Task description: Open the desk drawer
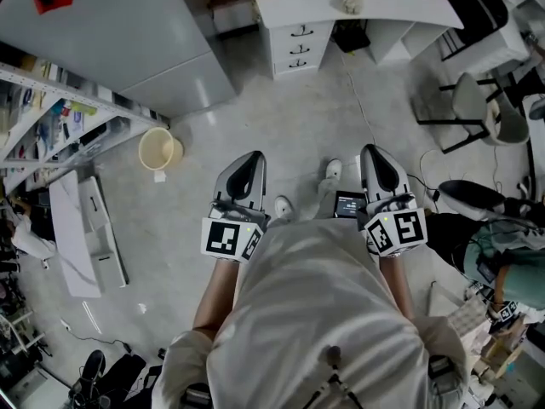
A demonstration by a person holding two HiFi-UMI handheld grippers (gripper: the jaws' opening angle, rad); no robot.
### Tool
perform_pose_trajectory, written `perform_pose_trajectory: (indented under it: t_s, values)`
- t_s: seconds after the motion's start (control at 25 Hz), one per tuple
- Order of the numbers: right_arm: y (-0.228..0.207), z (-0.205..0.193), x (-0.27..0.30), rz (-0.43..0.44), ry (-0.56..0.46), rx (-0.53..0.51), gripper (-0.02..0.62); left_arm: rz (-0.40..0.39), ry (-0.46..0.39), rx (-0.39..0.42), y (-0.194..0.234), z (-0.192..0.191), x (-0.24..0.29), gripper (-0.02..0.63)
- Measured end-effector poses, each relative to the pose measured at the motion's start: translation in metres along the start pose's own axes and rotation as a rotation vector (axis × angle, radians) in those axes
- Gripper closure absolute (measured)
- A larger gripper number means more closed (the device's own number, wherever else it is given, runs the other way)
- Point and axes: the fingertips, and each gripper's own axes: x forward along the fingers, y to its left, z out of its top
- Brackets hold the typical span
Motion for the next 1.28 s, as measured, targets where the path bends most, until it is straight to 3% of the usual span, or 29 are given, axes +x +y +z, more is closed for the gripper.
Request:
perform_pose_trajectory:
  t_s: [0.28,0.72,0.96,1.28]
  values:
    - [-0.067,0.014,0.038,0.064,-0.003,0.003,0.568,0.034,-0.017,0.020,-0.022,0.007,0.070,0.598]
    - [-0.181,0.040,0.092,0.225,0.023,-0.020,0.568,0.182,-0.042,0.022,-0.057,0.019,0.181,0.598]
    - [-0.228,0.044,0.113,0.269,0.028,-0.027,0.568,0.255,-0.033,-0.014,-0.060,0.010,0.218,0.598]
    - [-0.255,0.031,0.151,0.292,0.086,-0.004,0.568,0.265,-0.013,0.001,-0.045,0.012,0.263,0.598]
